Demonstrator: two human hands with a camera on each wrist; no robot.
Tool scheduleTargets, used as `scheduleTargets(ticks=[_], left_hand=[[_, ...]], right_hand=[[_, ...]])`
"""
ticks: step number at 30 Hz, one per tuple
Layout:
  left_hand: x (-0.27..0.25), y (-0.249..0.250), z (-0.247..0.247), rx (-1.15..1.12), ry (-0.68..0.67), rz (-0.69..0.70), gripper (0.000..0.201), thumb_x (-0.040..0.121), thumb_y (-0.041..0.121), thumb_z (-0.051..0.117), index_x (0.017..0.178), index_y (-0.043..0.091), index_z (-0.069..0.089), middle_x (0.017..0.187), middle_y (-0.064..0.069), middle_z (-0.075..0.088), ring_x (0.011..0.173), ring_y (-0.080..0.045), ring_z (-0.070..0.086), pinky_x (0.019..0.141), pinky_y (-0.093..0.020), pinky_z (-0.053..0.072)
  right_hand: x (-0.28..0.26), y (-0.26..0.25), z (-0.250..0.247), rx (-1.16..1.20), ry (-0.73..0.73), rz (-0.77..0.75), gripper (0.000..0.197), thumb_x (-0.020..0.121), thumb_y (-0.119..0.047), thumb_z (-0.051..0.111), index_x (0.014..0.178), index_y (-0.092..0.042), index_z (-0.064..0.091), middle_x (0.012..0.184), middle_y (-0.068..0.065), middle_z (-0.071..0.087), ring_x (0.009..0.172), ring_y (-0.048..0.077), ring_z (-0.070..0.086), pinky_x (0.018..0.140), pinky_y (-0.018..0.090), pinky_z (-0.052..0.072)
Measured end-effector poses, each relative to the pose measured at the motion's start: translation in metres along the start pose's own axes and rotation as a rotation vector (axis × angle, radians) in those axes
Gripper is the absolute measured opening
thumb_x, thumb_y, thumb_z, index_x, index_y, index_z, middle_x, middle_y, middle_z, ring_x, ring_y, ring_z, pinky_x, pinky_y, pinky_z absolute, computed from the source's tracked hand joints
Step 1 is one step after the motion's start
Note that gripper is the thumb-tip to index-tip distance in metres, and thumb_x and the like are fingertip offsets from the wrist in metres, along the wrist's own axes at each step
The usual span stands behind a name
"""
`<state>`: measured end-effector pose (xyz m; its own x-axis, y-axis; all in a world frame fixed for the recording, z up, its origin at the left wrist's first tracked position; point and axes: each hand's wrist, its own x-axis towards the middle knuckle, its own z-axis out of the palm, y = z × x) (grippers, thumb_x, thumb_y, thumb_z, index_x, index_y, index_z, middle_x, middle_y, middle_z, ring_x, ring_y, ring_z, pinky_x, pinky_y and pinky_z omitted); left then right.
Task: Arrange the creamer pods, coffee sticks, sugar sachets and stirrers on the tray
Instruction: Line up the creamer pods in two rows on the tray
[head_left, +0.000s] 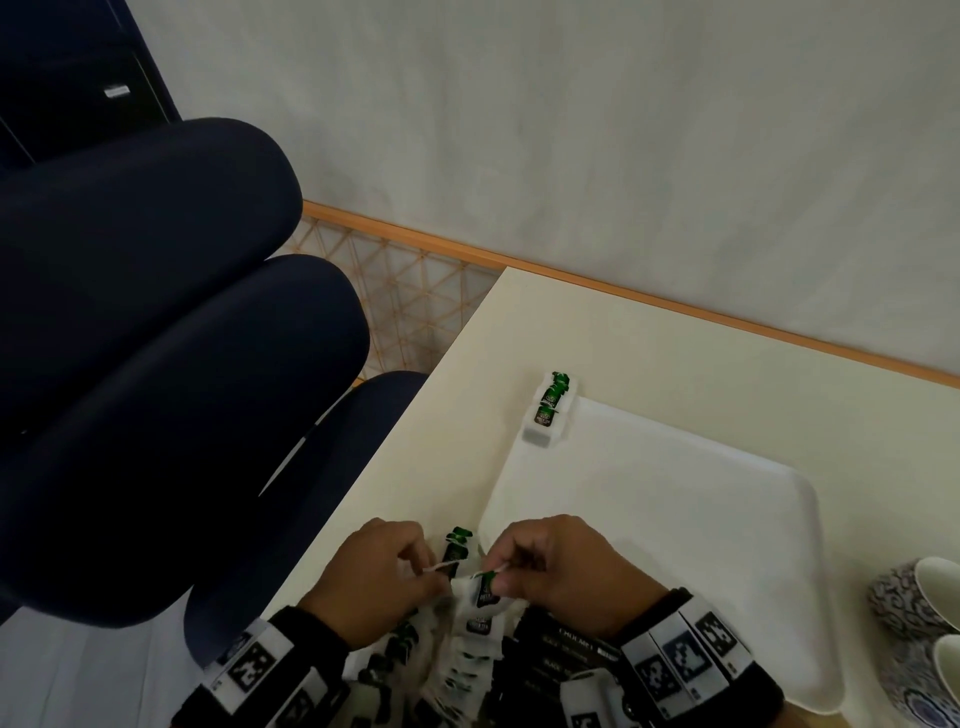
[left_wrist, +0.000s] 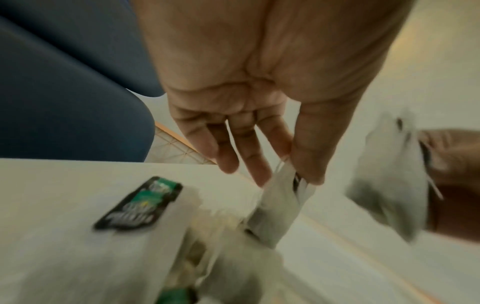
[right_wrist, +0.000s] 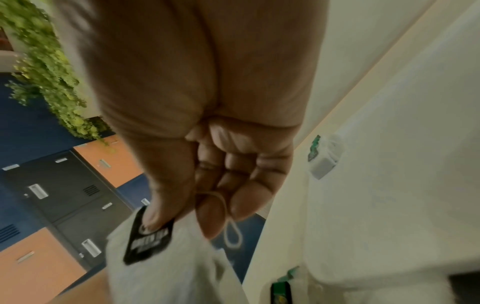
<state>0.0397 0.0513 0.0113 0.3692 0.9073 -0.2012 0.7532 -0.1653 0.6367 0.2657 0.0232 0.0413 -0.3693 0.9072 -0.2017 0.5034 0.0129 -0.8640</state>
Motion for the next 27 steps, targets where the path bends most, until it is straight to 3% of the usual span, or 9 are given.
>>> scheduleTargets(ticks=[3, 8, 11, 13, 15, 18, 22, 24, 27], left_hand=[[-0.004, 0.007, -0.012, -0.342, -0.003, 0.019, 0.03, 0.079, 0.018, 0.076, 0.063, 0.023, 0.05, 0.068, 0.009, 0.065, 0.062, -0.003, 0.058, 0.061, -0.023, 0.048], [-0.004, 0.023, -0.022, -0.555, -0.047, 0.081, 0.02, 0.082, 0.015, 0.068, 0.081, 0.029, 0.054, 0.055, -0.01, 0.049, 0.045, -0.013, 0.036, 0.045, -0.019, 0.033], [-0.005, 0.026, -0.02, -0.543, -0.055, 0.129, 0.028, 0.09, 0.003, 0.057, 0.1, 0.029, 0.052, 0.053, -0.007, 0.044, 0.046, -0.011, 0.036, 0.047, -0.017, 0.033], [-0.007, 0.028, -0.019, -0.557, -0.04, 0.153, 0.026, 0.093, 0.005, 0.055, 0.105, 0.027, 0.051, 0.052, -0.004, 0.042, 0.047, -0.009, 0.038, 0.048, -0.015, 0.033], [-0.008, 0.03, -0.019, -0.586, -0.016, 0.174, 0.023, 0.091, 0.015, 0.055, 0.107, 0.032, 0.052, 0.055, -0.015, 0.045, 0.05, -0.013, 0.042, 0.048, -0.015, 0.034], [-0.007, 0.03, -0.017, -0.599, 0.066, 0.177, 0.024, 0.087, 0.025, 0.054, 0.105, 0.041, 0.053, 0.055, -0.018, 0.042, 0.053, -0.019, 0.041, 0.052, -0.023, 0.037], [-0.007, 0.033, -0.014, -0.653, 0.082, 0.164, 0.029, 0.085, 0.037, 0.056, 0.113, 0.039, 0.051, 0.063, -0.026, 0.056, 0.065, -0.04, 0.057, 0.07, -0.05, 0.053], [-0.006, 0.035, -0.013, -0.676, 0.075, 0.165, 0.031, 0.085, 0.038, 0.056, 0.116, 0.036, 0.051, 0.07, -0.026, 0.063, 0.074, -0.049, 0.059, 0.08, -0.061, 0.05], [-0.007, 0.038, -0.014, -0.702, 0.106, 0.155, 0.028, 0.082, 0.04, 0.058, 0.11, 0.041, 0.054, 0.07, -0.019, 0.066, 0.076, -0.04, 0.065, 0.079, -0.053, 0.054]], right_hand=[[0.0, -0.011, -0.003, -0.007, -0.045, -0.049, 0.016, 0.083, -0.019, 0.071, 0.078, -0.033, 0.066, 0.077, -0.013, 0.067, 0.07, -0.002, 0.058, 0.066, 0.01, 0.042], [0.005, -0.015, -0.002, -0.021, 0.165, -0.105, 0.006, 0.083, -0.021, 0.071, 0.08, -0.024, 0.067, 0.088, -0.008, 0.066, 0.082, 0.005, 0.061, 0.069, 0.015, 0.047], [0.006, -0.016, -0.003, 0.016, 0.2, -0.06, 0.006, 0.083, -0.02, 0.071, 0.079, -0.02, 0.067, 0.083, -0.007, 0.068, 0.075, 0.002, 0.062, 0.067, 0.015, 0.048], [0.006, -0.016, -0.002, 0.025, 0.214, -0.037, 0.009, 0.083, -0.02, 0.071, 0.076, -0.022, 0.066, 0.077, -0.004, 0.069, 0.068, 0.004, 0.061, 0.064, 0.016, 0.048], [0.006, -0.015, -0.002, 0.048, 0.245, -0.011, 0.013, 0.083, -0.021, 0.071, 0.073, -0.024, 0.064, 0.074, -0.002, 0.069, 0.066, 0.012, 0.064, 0.064, 0.023, 0.051], [0.007, -0.015, -0.002, 0.106, 0.287, 0.014, 0.015, 0.083, -0.021, 0.072, 0.073, -0.021, 0.061, 0.074, 0.002, 0.069, 0.067, 0.019, 0.067, 0.066, 0.032, 0.055], [0.009, -0.017, -0.002, 0.085, 0.268, 0.003, 0.014, 0.081, -0.024, 0.073, 0.074, -0.021, 0.061, 0.075, -0.002, 0.068, 0.07, 0.014, 0.065, 0.066, 0.026, 0.052], [0.012, -0.017, -0.001, 0.066, 0.272, -0.006, 0.014, 0.081, -0.025, 0.073, 0.074, -0.022, 0.061, 0.074, -0.004, 0.067, 0.069, 0.011, 0.063, 0.065, 0.021, 0.05], [0.014, -0.017, 0.0, 0.051, 0.304, -0.009, 0.017, 0.082, -0.025, 0.072, 0.072, -0.026, 0.059, 0.072, -0.005, 0.067, 0.065, 0.01, 0.061, 0.062, 0.019, 0.048]])
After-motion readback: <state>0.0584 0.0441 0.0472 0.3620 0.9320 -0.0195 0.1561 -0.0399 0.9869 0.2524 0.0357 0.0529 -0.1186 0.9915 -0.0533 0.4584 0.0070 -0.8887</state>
